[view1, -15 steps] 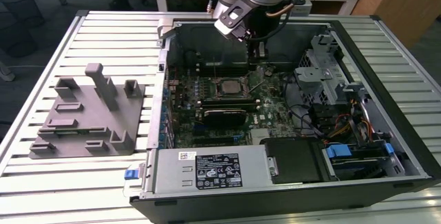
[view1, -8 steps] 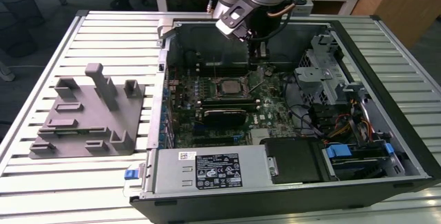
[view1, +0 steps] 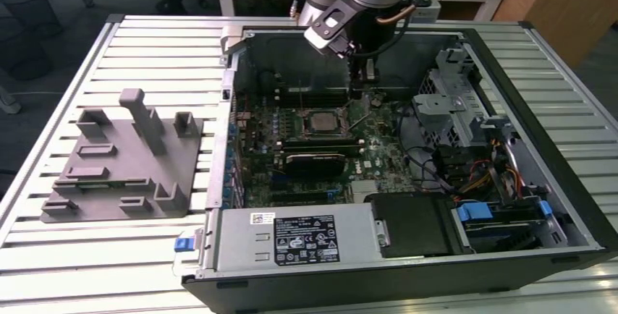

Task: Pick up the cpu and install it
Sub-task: 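Close the cpu cover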

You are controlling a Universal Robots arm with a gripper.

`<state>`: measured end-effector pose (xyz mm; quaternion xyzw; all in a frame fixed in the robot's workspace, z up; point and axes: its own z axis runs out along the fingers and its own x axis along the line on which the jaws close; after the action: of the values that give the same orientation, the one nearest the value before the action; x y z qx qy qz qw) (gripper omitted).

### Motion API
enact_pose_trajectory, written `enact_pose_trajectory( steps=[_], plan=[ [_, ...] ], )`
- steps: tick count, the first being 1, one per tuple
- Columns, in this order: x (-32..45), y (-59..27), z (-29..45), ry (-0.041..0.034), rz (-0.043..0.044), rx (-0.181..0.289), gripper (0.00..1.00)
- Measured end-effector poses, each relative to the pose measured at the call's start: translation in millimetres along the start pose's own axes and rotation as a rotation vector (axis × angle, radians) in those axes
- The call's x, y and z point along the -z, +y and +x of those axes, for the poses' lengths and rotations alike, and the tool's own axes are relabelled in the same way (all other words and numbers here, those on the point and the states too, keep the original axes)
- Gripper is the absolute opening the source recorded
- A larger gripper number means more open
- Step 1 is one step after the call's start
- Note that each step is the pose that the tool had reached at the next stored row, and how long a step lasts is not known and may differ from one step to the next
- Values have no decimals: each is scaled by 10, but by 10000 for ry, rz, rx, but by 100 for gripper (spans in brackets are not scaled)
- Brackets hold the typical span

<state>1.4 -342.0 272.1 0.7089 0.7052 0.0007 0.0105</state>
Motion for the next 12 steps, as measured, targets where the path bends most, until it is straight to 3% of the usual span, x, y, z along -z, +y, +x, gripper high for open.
enact_pose_trajectory(
  steps=[12],
  plan=[
    [-32, 97, 3, 1, 0, 10, 11]
  ],
)
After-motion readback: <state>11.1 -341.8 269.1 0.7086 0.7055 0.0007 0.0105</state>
